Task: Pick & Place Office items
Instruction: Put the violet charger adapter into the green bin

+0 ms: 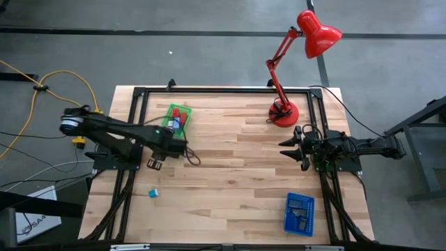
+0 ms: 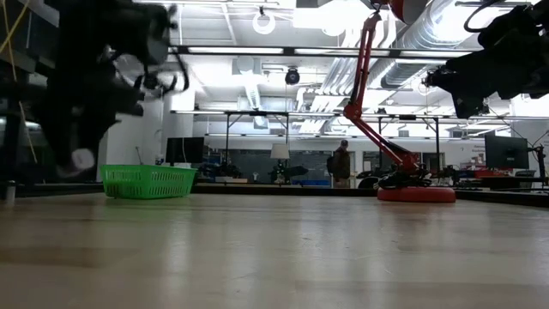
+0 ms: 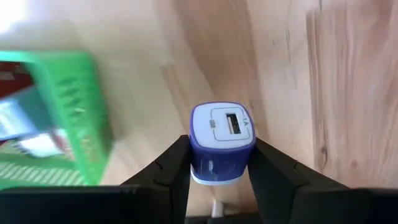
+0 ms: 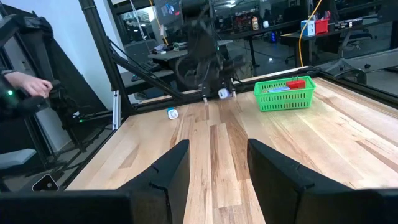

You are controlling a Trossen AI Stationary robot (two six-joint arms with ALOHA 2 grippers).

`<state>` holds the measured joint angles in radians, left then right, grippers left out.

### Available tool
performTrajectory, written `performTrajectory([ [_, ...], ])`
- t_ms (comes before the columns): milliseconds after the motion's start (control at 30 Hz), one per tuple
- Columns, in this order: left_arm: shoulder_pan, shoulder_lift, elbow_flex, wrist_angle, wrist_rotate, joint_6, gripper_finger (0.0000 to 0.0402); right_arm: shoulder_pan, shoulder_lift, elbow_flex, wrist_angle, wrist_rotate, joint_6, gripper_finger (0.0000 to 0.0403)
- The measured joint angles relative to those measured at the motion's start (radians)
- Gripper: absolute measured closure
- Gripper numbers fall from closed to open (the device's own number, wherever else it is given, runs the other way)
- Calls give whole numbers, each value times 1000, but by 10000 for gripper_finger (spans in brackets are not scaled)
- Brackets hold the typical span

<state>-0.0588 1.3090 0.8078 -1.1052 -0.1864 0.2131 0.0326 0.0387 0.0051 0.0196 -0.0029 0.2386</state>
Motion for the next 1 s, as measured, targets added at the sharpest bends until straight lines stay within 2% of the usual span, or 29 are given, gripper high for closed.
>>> performTrajectory([
  [167, 28, -120, 2, 21, -2, 0, 274, 0, 0, 0, 0, 0, 0, 256],
  [367, 71, -130, 2, 52, 1, 1, 274, 0, 0, 0, 0, 0, 0, 256],
  [533, 196, -130, 2, 132, -1, 28, 274, 0, 0, 0, 0, 0, 0, 256],
  [800, 441, -128, 3, 144, -11, 64, 275, 0, 0, 0, 0, 0, 0, 256],
  [1000, 556, -127, 3, 209, -21, 108, 275, 0, 0, 0, 0, 0, 0, 256],
])
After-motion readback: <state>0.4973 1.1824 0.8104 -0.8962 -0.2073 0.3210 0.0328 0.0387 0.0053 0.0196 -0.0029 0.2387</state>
